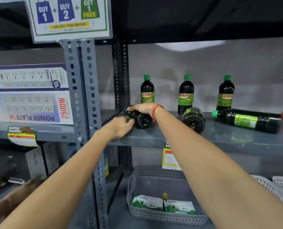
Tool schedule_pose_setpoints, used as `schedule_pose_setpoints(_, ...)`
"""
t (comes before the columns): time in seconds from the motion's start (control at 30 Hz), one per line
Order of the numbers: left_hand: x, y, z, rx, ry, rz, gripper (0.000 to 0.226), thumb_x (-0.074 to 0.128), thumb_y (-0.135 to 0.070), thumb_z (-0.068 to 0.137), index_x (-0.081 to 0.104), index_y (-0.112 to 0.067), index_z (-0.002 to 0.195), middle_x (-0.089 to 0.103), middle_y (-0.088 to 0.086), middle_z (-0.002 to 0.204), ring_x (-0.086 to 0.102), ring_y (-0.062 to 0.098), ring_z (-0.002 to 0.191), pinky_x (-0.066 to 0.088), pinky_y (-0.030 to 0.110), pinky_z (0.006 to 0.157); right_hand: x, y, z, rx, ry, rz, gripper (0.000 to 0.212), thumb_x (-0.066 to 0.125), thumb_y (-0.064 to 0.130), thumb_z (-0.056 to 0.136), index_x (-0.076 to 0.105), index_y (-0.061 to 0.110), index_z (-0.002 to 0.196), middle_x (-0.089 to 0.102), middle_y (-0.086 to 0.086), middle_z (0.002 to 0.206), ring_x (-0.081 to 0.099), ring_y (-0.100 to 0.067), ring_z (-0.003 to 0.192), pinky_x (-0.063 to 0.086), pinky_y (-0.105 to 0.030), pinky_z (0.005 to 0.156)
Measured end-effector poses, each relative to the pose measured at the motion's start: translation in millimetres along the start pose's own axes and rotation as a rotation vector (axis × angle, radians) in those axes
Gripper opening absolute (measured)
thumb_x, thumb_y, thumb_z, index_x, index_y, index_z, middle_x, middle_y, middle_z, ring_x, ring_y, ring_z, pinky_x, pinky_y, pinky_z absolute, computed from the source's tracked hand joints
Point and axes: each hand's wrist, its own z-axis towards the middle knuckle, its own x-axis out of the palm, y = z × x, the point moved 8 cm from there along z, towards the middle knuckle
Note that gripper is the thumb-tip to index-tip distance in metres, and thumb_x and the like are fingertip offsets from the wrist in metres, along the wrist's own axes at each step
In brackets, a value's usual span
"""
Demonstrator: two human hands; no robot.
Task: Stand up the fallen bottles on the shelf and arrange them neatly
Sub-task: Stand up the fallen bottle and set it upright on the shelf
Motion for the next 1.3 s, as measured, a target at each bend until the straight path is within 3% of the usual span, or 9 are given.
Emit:
schedule_pose_setpoints(0.17, 13, -10, -20, 0.156, -0.1, 0.164, 0.053, 0.027, -0.048, 0.09, 0.058, -0.006, 0.086, 0.066, 0.021, 0.1, 0.058, 0.038, 0.095, 0.039, 0.037, 0.071, 3, -3, -7, 0.043, 0.045, 0.097, 0.034, 0.064, 0.035, 0.082, 0.049, 0.006, 0.075, 0.057, -0.012, 0.076, 0.054, -0.023, 0.064, 0.049, -0.032, 0.067)
schedule_pose_setpoints(0.33, 8, -15, -37, 0.22, -0.401, 0.29, 0.052, 0.023, -0.044, 0.09, 0.062, -0.01, 0.093, 0.069, 0.01, 0.097, 0.062, 0.032, 0.086, 0.031, 0.032, 0.06, 1, -12, 1, 0.022, -0.01, 0.292, 0.034, 0.075, 0.032, 0.069, 0.055, 0.007, 0.082, 0.066, -0.015, 0.1, 0.064, -0.03, 0.091, 0.053, -0.04, 0.09)
schedule_pose_setpoints(0.43, 11, -13, -34, 0.229, -0.388, 0.312, 0.05, 0.021, -0.042, 0.09, 0.059, -0.01, 0.09, 0.068, 0.009, 0.098, 0.062, 0.032, 0.084, 0.031, 0.031, 0.059, -5, -19, 9, -0.01, -0.098, 0.414, 0.064, 0.08, 0.04, 0.049, 0.059, 0.008, 0.101, 0.069, -0.015, 0.105, 0.067, -0.033, 0.093, 0.056, -0.046, 0.087)
schedule_pose_setpoints(0.57, 20, -7, -21, 0.212, -0.133, 0.261, 0.067, 0.011, -0.05, 0.08, 0.055, -0.008, 0.108, 0.059, 0.013, 0.123, 0.056, 0.031, 0.108, 0.045, 0.039, 0.081, -18, -20, -1, -0.128, -0.25, 0.55, 0.053, 0.082, 0.036, 0.057, 0.06, 0.013, 0.1, 0.069, -0.012, 0.101, 0.069, -0.031, 0.087, 0.058, -0.043, 0.083)
schedule_pose_setpoints(0.67, 25, -6, -14, 0.153, 0.09, 0.243, 0.074, 0.012, -0.049, 0.077, 0.045, -0.006, 0.128, 0.041, 0.014, 0.145, 0.041, 0.028, 0.131, 0.032, 0.044, 0.107, -27, -20, -7, -0.183, -0.367, 0.534, 0.038, 0.083, 0.038, 0.055, 0.057, 0.02, 0.076, 0.07, -0.008, 0.094, 0.069, -0.028, 0.086, 0.057, -0.043, 0.083)
schedule_pose_setpoints(0.83, 25, -11, -17, 0.122, 0.11, 0.281, 0.057, 0.022, -0.042, 0.094, 0.035, -0.01, 0.139, 0.029, 0.011, 0.153, 0.031, 0.026, 0.138, 0.024, 0.041, 0.111, -30, -18, -7, -0.266, -0.443, 0.484, 0.035, 0.084, 0.039, 0.059, 0.054, 0.025, 0.068, 0.067, -0.003, 0.087, 0.067, -0.026, 0.087, 0.055, -0.041, 0.084)
schedule_pose_setpoints(0.97, 24, -10, -16, 0.116, 0.108, 0.258, 0.053, 0.024, -0.038, 0.096, 0.034, -0.009, 0.139, 0.031, 0.011, 0.152, 0.033, 0.027, 0.137, 0.026, 0.039, 0.109, -32, -11, -4, -0.337, -0.463, 0.461, 0.036, 0.084, 0.034, 0.064, 0.059, 0.021, 0.086, 0.063, 0.001, 0.089, 0.065, -0.022, 0.094, 0.049, -0.03, 0.08)
schedule_pose_setpoints(1.07, 24, -8, -14, 0.106, 0.126, 0.255, 0.053, 0.023, -0.038, 0.096, 0.036, -0.008, 0.138, 0.034, 0.013, 0.15, 0.036, 0.029, 0.135, 0.028, 0.04, 0.108, -31, -10, -4, -0.343, -0.463, 0.469, 0.073, 0.086, 0.025, 0.063, 0.047, 0.011, 0.122, 0.059, -0.001, 0.105, 0.055, -0.014, 0.096, 0.041, -0.023, 0.082)
schedule_pose_setpoints(1.3, 14, -11, -24, 0.183, -0.115, 0.255, 0.061, 0.019, -0.047, 0.084, 0.055, -0.013, 0.12, 0.06, 0.009, 0.127, 0.057, 0.032, 0.11, 0.043, 0.039, 0.085, -35, -18, 1, -0.359, -0.418, 0.434, 0.086, 0.09, 0.022, 0.056, 0.04, 0.011, 0.126, 0.059, -0.004, 0.119, 0.054, -0.015, 0.104, 0.044, -0.028, 0.092)
